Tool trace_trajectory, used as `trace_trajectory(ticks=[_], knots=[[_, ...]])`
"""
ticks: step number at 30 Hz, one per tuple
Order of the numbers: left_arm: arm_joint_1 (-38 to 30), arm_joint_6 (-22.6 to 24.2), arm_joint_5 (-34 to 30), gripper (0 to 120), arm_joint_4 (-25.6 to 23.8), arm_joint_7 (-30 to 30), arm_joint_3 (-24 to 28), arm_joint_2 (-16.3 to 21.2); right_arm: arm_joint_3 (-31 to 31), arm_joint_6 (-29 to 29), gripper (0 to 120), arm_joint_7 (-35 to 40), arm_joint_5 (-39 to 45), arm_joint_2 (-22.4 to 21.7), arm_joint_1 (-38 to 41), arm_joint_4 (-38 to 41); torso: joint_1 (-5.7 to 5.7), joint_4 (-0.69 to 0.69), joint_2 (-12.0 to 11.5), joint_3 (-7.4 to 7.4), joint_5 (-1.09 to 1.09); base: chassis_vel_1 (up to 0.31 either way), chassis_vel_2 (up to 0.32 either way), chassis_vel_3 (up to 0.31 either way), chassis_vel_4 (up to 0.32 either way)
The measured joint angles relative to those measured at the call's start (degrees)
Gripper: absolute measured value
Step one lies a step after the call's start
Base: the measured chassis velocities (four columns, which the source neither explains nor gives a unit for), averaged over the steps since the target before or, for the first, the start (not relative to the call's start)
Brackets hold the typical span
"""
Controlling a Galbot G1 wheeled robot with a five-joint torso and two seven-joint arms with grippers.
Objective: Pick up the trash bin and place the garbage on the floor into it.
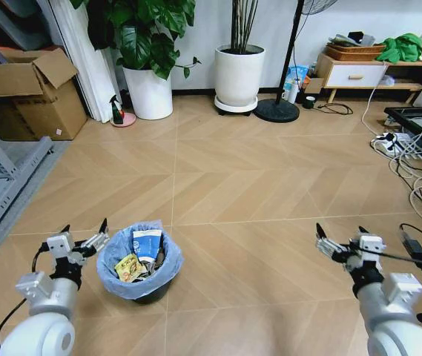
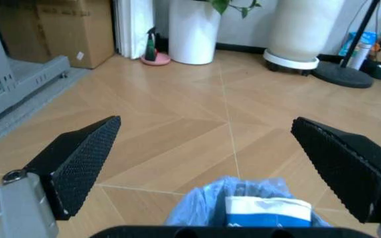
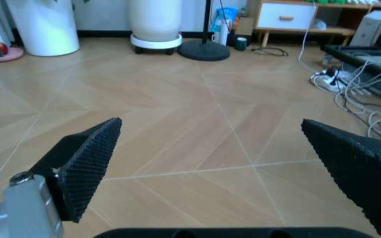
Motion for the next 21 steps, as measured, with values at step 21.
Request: trace_trajectory(ticks=[21], knots=[[3.01, -5.14, -1.48, 100, -3.53, 4.64, 1.04, -1.77, -4.35, 4.85, 100, -0.94, -2.88, 2.48, -1.23, 3.05, 0.0, 0.0, 0.0, 0.01, 0.0, 0.0, 0.0, 0.0, 0.0]])
